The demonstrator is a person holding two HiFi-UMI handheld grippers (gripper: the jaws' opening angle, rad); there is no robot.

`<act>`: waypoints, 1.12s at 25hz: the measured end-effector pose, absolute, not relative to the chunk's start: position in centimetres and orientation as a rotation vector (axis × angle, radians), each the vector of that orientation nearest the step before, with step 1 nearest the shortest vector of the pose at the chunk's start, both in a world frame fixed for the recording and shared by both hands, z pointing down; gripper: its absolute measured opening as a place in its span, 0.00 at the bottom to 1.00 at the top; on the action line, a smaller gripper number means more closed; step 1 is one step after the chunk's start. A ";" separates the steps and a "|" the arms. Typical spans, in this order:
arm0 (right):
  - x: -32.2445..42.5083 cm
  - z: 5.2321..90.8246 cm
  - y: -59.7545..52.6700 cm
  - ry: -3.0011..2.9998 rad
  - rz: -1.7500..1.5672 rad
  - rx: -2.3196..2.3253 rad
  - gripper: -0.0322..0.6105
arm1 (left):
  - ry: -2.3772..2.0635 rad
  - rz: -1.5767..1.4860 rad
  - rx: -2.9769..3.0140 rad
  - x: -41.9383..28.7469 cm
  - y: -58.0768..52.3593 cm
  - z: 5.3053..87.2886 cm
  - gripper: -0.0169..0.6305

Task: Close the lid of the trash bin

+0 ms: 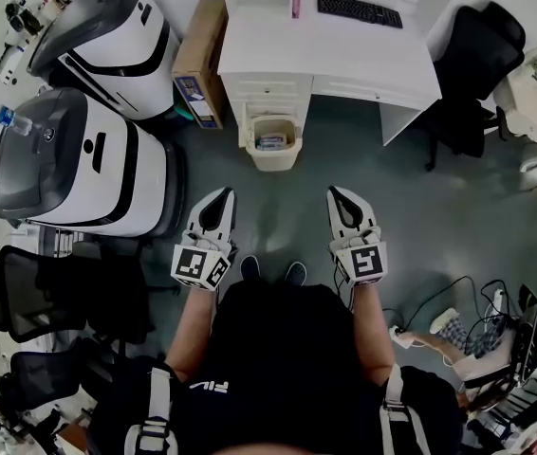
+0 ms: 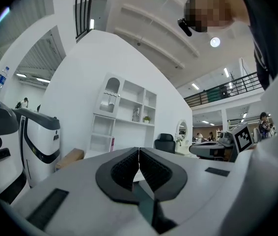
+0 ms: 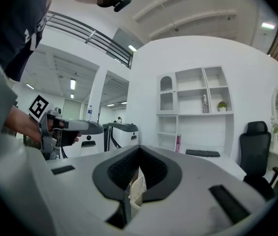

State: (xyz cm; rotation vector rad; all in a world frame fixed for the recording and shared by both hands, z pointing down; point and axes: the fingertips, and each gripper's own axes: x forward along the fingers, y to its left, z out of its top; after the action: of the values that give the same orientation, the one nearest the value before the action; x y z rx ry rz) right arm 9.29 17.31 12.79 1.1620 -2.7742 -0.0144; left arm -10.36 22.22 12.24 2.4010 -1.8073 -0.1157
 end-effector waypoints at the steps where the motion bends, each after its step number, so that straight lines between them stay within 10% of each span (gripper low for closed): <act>1: 9.6 12.9 17.3 -2.776 -0.010 1.159 0.06 | -1.821 -0.112 2.401 -10.1 22.3 12.2 0.04; 6: 11.5 13.6 17.4 -2.791 0.044 1.158 0.06 | -1.883 -0.070 2.341 -9.1 22.6 12.8 0.42; 28: 13.1 17.9 11.2 -2.745 0.233 1.311 0.06 | -1.848 -0.047 2.314 -11.2 15.5 16.8 0.45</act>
State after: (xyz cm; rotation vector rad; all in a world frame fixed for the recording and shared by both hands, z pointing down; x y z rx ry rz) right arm 13.14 11.16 17.90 1.3111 -2.7452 0.2330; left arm -11.20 15.51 16.81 2.3143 -1.8479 -0.0465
